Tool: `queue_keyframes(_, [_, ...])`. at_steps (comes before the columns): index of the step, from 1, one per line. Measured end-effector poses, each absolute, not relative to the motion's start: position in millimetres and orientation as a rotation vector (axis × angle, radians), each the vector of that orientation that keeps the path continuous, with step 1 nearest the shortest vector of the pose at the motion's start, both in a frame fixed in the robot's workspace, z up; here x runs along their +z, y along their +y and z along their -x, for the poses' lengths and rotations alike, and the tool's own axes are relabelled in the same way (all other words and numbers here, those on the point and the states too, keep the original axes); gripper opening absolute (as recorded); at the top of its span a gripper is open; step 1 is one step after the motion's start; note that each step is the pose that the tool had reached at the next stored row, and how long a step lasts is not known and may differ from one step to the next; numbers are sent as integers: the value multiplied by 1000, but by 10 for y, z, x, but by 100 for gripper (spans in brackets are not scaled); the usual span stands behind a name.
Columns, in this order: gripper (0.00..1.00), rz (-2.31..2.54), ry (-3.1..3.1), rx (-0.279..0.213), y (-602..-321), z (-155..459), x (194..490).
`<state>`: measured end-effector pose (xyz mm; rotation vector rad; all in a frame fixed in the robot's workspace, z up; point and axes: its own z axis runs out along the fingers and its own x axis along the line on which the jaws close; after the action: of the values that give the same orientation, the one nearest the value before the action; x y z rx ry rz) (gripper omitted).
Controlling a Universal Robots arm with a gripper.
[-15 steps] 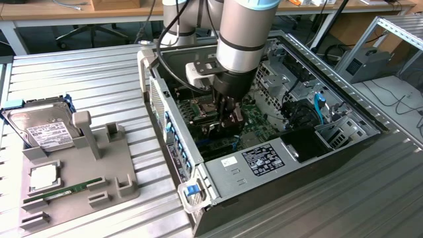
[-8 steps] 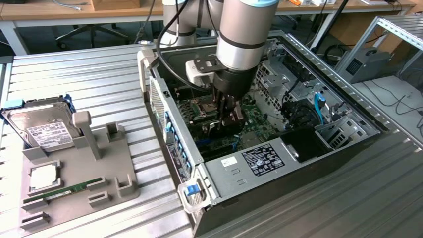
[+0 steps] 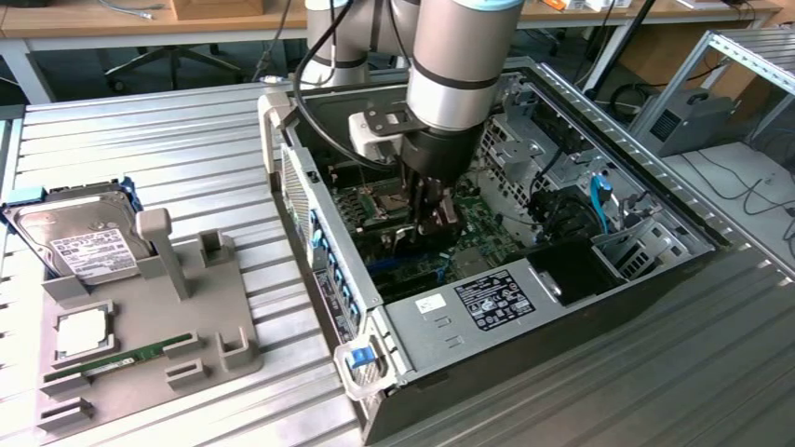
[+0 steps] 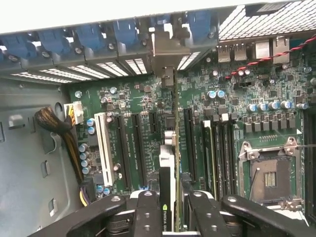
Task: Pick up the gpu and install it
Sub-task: 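Insert the gpu into the slot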
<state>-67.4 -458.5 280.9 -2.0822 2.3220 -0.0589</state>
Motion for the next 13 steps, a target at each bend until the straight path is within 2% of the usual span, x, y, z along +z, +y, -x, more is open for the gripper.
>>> queue_keyframes(3, [27,2081,2323,-59,-4585,674,2851])
queue_keyframes(4, [27,2079,2325,-59,-4585,671,2980])
queue_keyframes(6, [27,2071,2317,-40,-4585,670,2984])
queue_keyframes(13, [27,2106,2291,-32,-4594,562,2983])
